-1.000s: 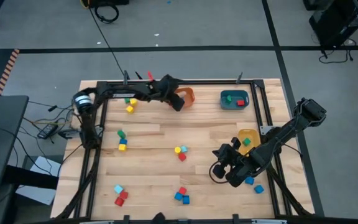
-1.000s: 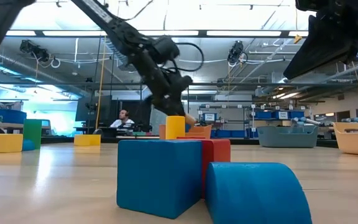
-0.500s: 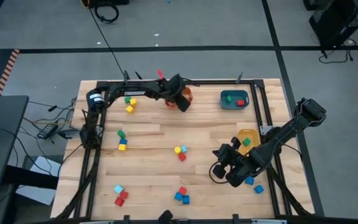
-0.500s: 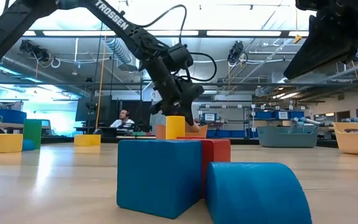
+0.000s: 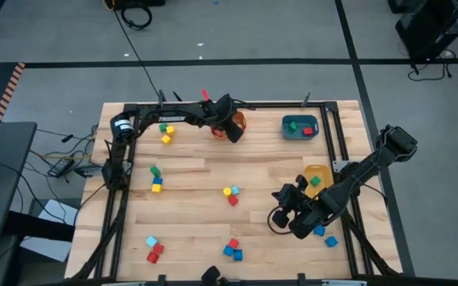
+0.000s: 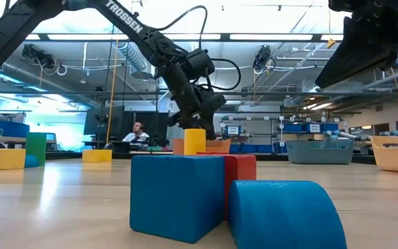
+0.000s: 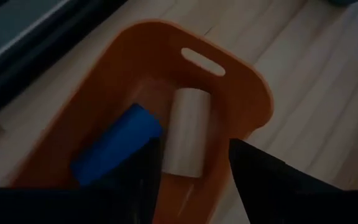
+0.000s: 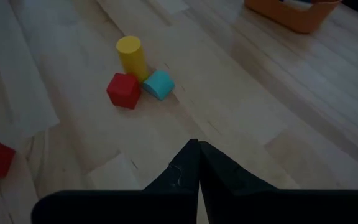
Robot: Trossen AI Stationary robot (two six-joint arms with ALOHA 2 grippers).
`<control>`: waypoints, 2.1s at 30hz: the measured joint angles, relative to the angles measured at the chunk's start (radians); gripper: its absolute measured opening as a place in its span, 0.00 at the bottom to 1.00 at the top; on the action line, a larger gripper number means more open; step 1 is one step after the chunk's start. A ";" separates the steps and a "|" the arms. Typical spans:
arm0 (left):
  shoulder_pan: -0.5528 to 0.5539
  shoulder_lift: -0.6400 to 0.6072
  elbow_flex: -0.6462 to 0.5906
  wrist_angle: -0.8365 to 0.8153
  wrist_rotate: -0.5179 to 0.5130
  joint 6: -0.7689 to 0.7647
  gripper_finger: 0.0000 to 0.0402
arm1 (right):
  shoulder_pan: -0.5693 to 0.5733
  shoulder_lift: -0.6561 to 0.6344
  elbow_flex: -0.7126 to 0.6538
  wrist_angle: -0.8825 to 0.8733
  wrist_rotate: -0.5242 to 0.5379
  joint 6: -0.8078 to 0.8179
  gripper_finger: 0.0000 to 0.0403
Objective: Sort blocks by size
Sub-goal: Put the red cube block into the yellow bin
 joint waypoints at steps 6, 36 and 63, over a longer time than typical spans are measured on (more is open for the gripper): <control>0.000 -0.054 -0.001 -0.019 -0.026 0.014 0.49 | 0.000 0.000 0.000 0.004 -0.008 0.000 0.05; -0.853 -0.849 -0.917 0.413 -0.589 -0.196 0.49 | -0.090 0.000 0.000 0.378 -0.245 -0.316 0.12; -1.157 -0.859 -1.144 0.763 -0.730 -0.231 0.49 | -0.173 0.653 0.907 -0.195 -0.595 -0.928 0.44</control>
